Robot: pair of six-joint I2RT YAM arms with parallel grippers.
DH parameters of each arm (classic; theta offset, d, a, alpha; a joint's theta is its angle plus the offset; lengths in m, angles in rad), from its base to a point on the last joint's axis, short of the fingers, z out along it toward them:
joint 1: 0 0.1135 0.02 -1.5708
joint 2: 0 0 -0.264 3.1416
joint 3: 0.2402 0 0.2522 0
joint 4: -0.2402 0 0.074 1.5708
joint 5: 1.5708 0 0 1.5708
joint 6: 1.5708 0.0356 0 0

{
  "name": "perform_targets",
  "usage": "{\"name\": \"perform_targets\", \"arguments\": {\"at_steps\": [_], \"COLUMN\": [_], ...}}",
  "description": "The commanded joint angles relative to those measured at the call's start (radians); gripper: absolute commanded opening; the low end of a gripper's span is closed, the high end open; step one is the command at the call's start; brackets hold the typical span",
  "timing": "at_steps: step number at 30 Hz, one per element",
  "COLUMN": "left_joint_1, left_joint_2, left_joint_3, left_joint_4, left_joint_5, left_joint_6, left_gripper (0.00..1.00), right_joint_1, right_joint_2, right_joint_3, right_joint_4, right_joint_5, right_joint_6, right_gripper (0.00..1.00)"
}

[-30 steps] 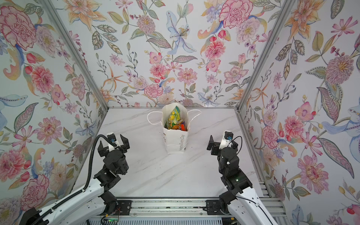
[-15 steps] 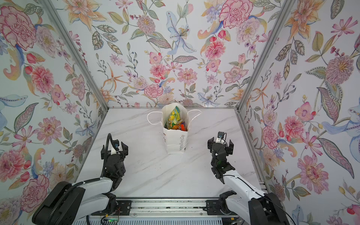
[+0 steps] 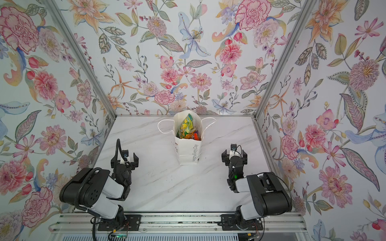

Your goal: Place the snacks into the paper bag

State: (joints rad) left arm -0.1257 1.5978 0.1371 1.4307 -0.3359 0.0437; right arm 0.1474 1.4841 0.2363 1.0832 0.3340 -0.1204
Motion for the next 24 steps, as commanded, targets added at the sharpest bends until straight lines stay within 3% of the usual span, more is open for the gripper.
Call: {"name": "perform_targets", "arguments": {"at_steps": [1, 2, 3, 4, 5, 7, 24], "left_joint_1": [0.031, 0.034, 0.034, 0.034, 0.034, 0.034, 0.034], "left_joint_2": [-0.021, -0.020, -0.021, -0.021, -0.020, -0.022, -0.022], "left_joint_3": [0.068, 0.068, 0.064, 0.065, 0.064, 0.064, 0.063], "left_joint_4": [-0.018, -0.016, -0.010, -0.012, -0.011, -0.010, -0.008], "left_joint_5": [0.019, -0.002, -0.004, -0.008, -0.008, -0.007, -0.007], "left_joint_6": [-0.072, -0.078, -0.082, -0.081, -0.080, -0.080, -0.080], "left_gripper": [0.99, 0.99, 0.99, 0.99, 0.99, 0.99, 0.99], "right_joint_1": [-0.077, -0.073, -0.082, -0.109, -0.113, -0.089, -0.083], "right_joint_2": [0.053, 0.098, 0.053, 0.047, 0.072, 0.058, 0.065], "right_joint_3": [0.008, 0.020, 0.057, 0.060, 0.040, 0.038, 0.043], "right_joint_4": [0.107, 0.159, 0.013, -0.017, 0.073, 0.047, 0.053], "right_joint_5": [-0.155, -0.130, -0.142, -0.187, -0.183, -0.062, -0.059], "right_joint_6": [0.076, 0.068, 0.097, 0.108, 0.108, 0.128, 0.119], "right_gripper": [0.99, 0.99, 0.99, 0.99, 0.99, 0.99, 0.99]}}
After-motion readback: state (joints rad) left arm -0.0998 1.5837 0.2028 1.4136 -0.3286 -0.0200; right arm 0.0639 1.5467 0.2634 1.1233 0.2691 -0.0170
